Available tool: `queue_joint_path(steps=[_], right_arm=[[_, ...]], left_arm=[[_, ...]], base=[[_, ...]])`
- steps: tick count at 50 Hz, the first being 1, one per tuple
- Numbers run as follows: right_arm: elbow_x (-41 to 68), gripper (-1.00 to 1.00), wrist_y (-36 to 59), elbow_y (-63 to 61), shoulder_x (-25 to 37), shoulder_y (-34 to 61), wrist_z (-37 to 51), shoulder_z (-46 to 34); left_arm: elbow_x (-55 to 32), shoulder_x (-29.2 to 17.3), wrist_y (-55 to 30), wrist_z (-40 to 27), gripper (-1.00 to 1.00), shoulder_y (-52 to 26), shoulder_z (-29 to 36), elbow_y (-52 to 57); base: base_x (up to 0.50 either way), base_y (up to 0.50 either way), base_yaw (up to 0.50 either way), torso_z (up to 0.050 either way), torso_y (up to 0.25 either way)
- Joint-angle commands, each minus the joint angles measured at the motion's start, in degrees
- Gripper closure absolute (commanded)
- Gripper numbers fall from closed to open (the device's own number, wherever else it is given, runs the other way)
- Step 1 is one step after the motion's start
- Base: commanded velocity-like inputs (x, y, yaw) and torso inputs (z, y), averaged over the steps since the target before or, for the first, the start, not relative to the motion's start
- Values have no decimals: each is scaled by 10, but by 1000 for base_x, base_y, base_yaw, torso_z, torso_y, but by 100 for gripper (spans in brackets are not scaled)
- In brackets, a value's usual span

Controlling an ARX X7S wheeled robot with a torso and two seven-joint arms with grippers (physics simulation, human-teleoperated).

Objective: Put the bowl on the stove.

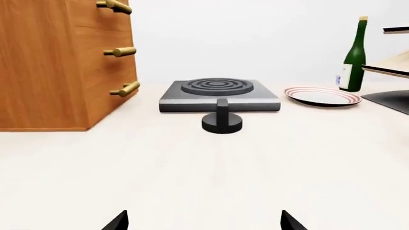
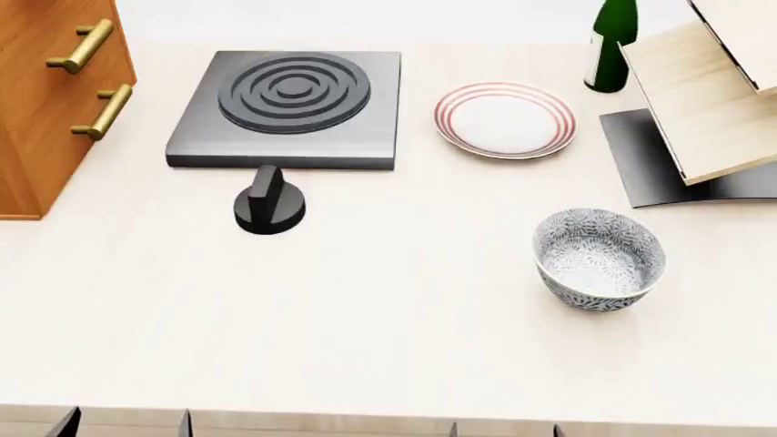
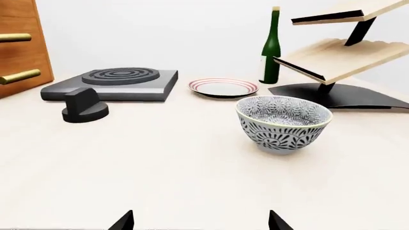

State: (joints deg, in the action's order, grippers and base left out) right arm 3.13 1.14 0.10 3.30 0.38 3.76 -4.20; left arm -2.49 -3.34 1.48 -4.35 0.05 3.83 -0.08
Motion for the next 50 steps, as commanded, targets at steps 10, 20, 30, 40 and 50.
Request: queue_joint_path(steps=[10, 20, 30, 40, 50], right_arm=[[61, -100, 61, -73, 20, -3, 12, 5], [114, -100, 283, -296, 149, 71, 14, 76], [303, -100, 472, -411, 268, 94, -39, 325], [503, -100, 648, -469, 373, 51, -87, 654], [618, -100, 738, -457, 408, 19, -122, 887]], left_arm=[[-60, -17, -1, -6, -100, 10, 1, 67], [-133, -33, -20, -31, -100, -19, -44, 177], [-161, -53, -20, -73, -100, -48, -99, 280], [-320, -110, -56, -83, -100, -75, -174, 402], [-364, -141, -69, -110, -100, -93, -215, 446]], base=[[0, 0, 0, 0, 0], [0, 0, 0, 0, 0], [0, 0, 0, 0, 0], [0, 0, 0, 0, 0], [0, 0, 0, 0, 0]])
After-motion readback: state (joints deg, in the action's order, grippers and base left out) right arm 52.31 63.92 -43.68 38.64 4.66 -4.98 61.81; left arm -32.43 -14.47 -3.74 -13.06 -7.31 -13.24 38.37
